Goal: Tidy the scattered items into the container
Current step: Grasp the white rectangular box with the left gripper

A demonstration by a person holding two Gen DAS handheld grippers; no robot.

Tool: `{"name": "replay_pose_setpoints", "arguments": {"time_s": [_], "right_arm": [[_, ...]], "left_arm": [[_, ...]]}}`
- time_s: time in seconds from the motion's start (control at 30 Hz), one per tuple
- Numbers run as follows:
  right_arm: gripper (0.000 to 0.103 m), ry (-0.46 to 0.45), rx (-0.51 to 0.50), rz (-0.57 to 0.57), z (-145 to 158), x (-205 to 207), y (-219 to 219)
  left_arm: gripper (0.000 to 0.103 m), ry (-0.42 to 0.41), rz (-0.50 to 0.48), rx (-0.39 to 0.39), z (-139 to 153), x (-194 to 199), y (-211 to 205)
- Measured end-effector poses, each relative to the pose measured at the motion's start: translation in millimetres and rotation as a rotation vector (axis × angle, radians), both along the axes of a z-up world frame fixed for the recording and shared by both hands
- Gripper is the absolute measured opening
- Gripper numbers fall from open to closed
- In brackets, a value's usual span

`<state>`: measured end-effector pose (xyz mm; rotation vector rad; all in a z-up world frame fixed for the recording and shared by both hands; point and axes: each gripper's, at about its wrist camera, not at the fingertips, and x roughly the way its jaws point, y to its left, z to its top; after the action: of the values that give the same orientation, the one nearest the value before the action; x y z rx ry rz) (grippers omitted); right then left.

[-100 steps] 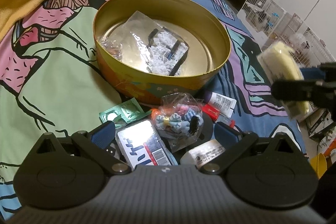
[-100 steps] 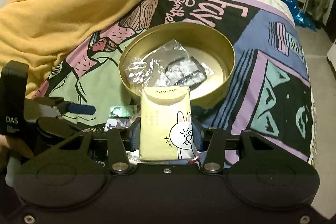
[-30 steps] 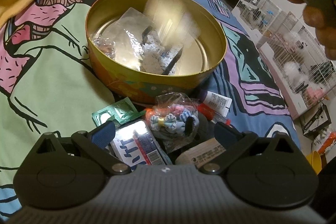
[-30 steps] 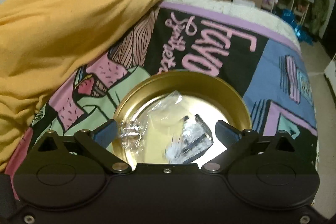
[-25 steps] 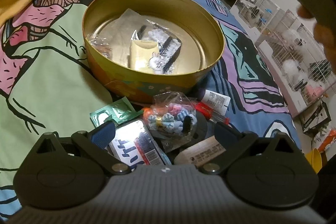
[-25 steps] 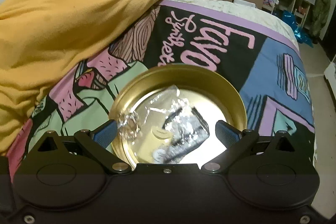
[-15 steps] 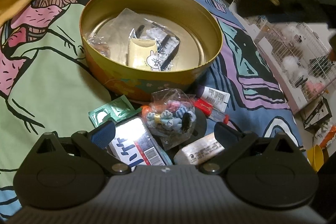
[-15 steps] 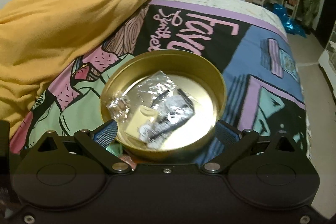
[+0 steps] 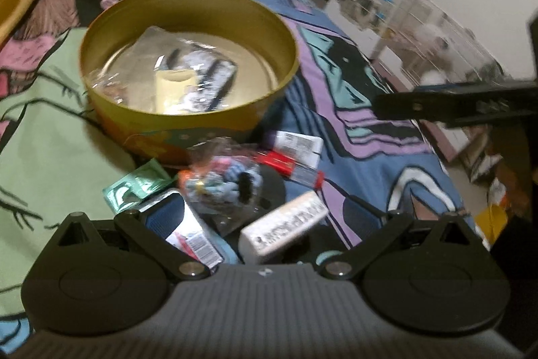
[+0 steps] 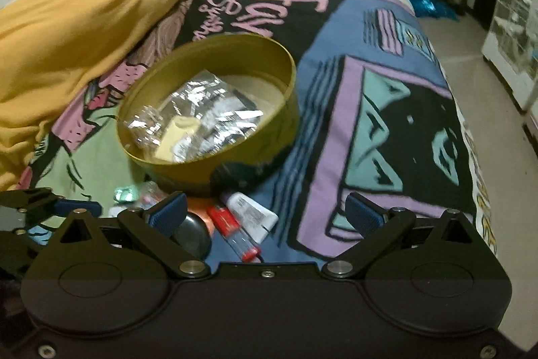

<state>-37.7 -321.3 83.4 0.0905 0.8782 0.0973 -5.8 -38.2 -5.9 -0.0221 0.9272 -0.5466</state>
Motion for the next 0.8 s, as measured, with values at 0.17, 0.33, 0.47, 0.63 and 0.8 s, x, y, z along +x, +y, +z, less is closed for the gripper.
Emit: {"name": "replay_pose_setpoints", "arguments": {"time_s": [0.17,0.33,0.47,0.63,0.8], "right_arm": [[0.101,0.037,0.042,-0.035,-12,1,-9],[0.101,0.036,0.033,-0.007,-15,1,-1],[0.101,0.024,0.011,0.006,-14,1,6],[0.101,0.028,0.047,-0.015,-15,3,0],[0.101,0.055,0.057,-0.032,-23,6,-4]], "left_arm": [[0.103,-0.05,-0.096,0.096,-11,-8,-23],[0.102,-0.008,-0.137,0.129,-29,-2,-32],[0.081,0.094,-0.126,0.132,-45,8,-30],[0.035,0.158,-0.109,0.172,-60,11,-31],[0.026,0.173,-0.098,0.088,-52,3,-28]]}}
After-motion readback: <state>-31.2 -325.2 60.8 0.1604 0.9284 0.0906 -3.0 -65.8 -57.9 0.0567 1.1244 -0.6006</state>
